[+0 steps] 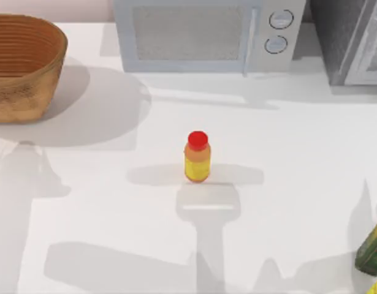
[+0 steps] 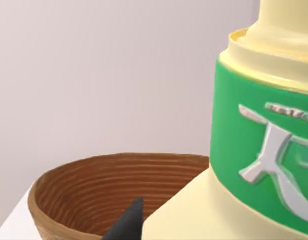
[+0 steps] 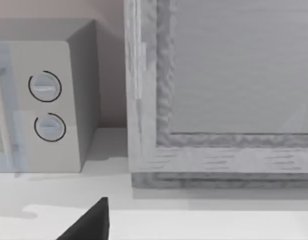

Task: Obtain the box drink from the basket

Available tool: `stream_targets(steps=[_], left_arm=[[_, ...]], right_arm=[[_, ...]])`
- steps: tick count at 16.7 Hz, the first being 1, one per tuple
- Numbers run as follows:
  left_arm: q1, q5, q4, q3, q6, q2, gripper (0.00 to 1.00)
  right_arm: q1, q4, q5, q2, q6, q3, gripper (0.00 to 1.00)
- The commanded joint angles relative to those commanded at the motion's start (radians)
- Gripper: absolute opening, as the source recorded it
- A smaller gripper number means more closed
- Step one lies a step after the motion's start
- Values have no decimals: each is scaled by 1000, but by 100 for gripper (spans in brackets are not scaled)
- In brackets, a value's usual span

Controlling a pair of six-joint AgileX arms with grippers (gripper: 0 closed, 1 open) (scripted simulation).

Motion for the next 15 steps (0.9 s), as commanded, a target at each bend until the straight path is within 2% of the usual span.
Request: stream_targets(steps=[3, 6, 13, 15], left_arm=[[-28, -14, -72, -151, -2, -208, 0], [-49, -19, -119, -243, -2, -327, 0], [-51, -19, -128, -263, 0, -349, 0], [-80, -50, -109, -244, -3, -320, 0]], right_arm=[[0, 0, 0, 0, 0, 0, 100], [0, 0, 0, 0, 0, 0, 100], [0, 0, 0, 0, 0, 0, 100], [0, 0, 0, 0, 0, 0, 100]])
